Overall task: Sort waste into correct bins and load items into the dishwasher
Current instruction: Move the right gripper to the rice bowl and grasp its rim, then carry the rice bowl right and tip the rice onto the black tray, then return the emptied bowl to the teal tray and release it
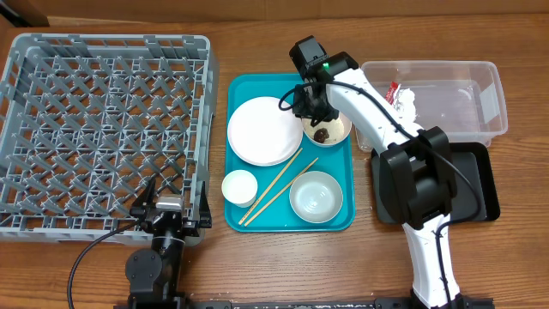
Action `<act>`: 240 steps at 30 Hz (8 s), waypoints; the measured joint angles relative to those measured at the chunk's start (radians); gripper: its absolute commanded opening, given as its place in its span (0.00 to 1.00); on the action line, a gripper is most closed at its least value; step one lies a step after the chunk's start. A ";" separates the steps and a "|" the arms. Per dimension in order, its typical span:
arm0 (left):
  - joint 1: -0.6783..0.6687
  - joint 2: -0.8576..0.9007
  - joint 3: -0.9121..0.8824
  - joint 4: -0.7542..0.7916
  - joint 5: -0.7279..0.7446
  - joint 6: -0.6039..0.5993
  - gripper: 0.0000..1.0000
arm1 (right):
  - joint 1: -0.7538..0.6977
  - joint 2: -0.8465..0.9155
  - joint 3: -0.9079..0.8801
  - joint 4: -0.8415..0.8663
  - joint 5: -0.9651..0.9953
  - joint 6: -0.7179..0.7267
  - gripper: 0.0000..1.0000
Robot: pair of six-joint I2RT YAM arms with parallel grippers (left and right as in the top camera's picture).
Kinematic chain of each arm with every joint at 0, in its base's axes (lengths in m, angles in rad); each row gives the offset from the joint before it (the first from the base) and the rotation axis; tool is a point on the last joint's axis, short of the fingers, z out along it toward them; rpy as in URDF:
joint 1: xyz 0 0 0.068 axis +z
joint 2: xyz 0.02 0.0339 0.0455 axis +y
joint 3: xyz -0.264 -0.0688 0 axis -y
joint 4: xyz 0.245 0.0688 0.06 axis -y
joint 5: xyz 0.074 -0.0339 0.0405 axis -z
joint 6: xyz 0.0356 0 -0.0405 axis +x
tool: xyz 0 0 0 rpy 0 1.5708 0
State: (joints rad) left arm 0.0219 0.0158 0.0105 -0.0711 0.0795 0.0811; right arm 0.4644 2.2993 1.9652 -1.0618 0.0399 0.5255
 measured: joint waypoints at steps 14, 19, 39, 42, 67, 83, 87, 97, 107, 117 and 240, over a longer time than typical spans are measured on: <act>0.000 0.000 0.000 0.000 0.000 0.000 1.00 | 0.029 0.000 -0.021 -0.015 -0.003 -0.002 0.18; 0.000 0.000 0.000 0.000 0.000 0.000 1.00 | 0.035 0.000 -0.021 -0.032 -0.003 -0.001 0.18; 0.000 0.000 0.000 0.000 0.000 0.000 1.00 | 0.056 0.000 -0.025 -0.038 0.020 -0.002 0.04; 0.000 0.000 0.000 0.000 0.000 0.000 1.00 | 0.056 0.000 -0.023 -0.045 0.020 -0.002 0.04; 0.000 0.000 0.000 0.000 0.000 0.000 1.00 | 0.054 -0.052 0.460 -0.634 -0.019 -0.007 0.04; 0.000 0.000 0.000 0.000 0.000 0.000 1.00 | -0.069 -0.561 -0.066 -0.554 -0.032 -0.016 0.04; 0.000 0.000 0.000 0.000 0.000 0.000 1.00 | -0.121 -0.576 -0.264 -0.415 -0.038 -0.019 0.04; 0.000 0.000 0.000 0.000 0.000 0.000 1.00 | -0.299 -0.684 -0.608 -0.138 -0.216 -0.167 0.04; 0.000 0.000 0.000 0.000 0.000 0.000 1.00 | -0.503 -0.784 -0.814 -0.016 -0.533 -0.396 0.04; 0.000 0.000 0.000 0.000 0.000 0.000 1.00 | -0.816 -0.784 -0.970 -0.040 -0.903 -0.652 0.04; 0.000 0.000 -0.001 0.001 0.000 0.000 1.00 | 0.062 -0.177 -0.278 0.388 0.093 -0.447 0.16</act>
State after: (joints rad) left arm 0.0219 0.0158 0.0097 -0.0704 0.0795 0.0811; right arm 0.5262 2.1220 1.6867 -0.6735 0.1329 0.0780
